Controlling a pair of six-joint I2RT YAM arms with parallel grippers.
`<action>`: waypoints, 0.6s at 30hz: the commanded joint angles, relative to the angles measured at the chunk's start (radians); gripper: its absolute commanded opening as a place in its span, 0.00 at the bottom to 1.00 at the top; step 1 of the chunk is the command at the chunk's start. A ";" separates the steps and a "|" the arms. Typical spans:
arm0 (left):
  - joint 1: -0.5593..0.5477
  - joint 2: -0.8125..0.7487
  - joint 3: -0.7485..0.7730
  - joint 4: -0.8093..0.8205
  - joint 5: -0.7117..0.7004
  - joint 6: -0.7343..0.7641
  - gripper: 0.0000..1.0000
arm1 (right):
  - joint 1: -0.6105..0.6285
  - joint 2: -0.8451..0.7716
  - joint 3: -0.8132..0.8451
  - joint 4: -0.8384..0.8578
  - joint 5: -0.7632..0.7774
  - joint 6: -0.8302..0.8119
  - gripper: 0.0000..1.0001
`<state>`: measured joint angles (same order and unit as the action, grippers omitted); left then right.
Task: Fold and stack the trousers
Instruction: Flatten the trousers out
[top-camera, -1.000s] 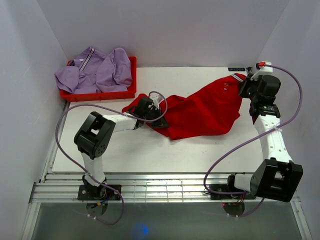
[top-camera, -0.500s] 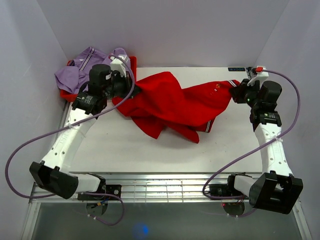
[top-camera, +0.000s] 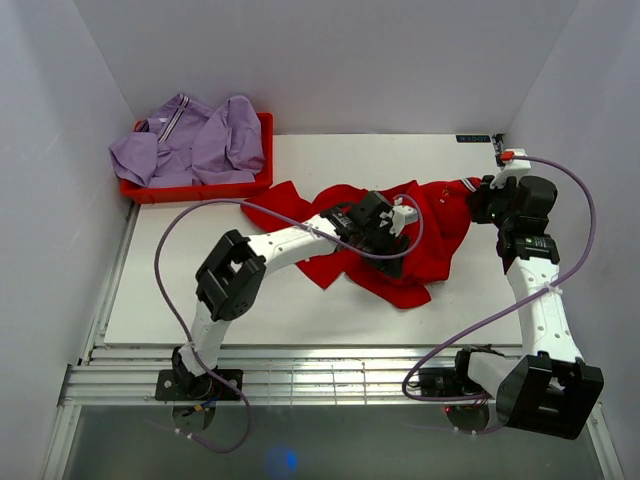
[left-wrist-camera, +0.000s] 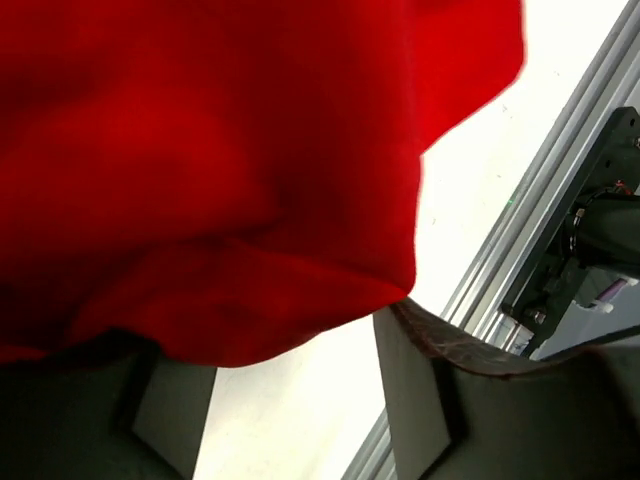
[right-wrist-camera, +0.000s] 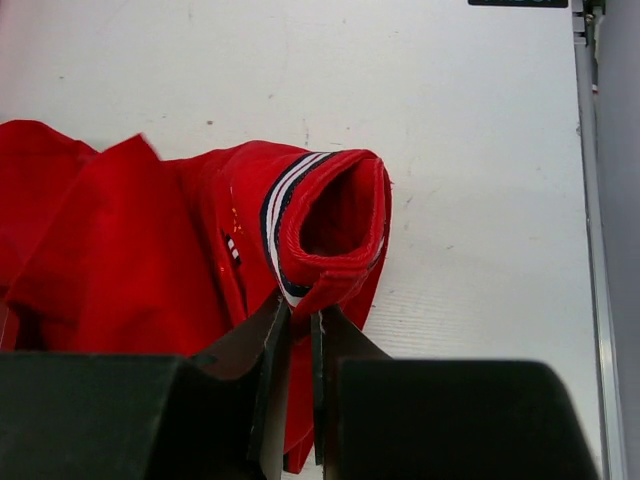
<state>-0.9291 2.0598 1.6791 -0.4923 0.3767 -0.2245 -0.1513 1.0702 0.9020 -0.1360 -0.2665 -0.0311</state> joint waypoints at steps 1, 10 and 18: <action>0.027 -0.159 -0.013 0.079 -0.021 0.005 0.71 | -0.005 -0.010 -0.002 0.050 0.084 -0.047 0.08; 0.067 -0.647 -0.571 0.144 -0.125 0.021 0.74 | -0.005 0.027 -0.015 0.093 0.127 -0.041 0.08; 0.090 -0.563 -0.694 0.251 -0.058 -0.245 0.73 | -0.005 0.024 -0.023 0.104 0.128 -0.029 0.08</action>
<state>-0.8429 1.4208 1.0019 -0.2836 0.3046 -0.3447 -0.1509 1.1061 0.8730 -0.1131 -0.1593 -0.0593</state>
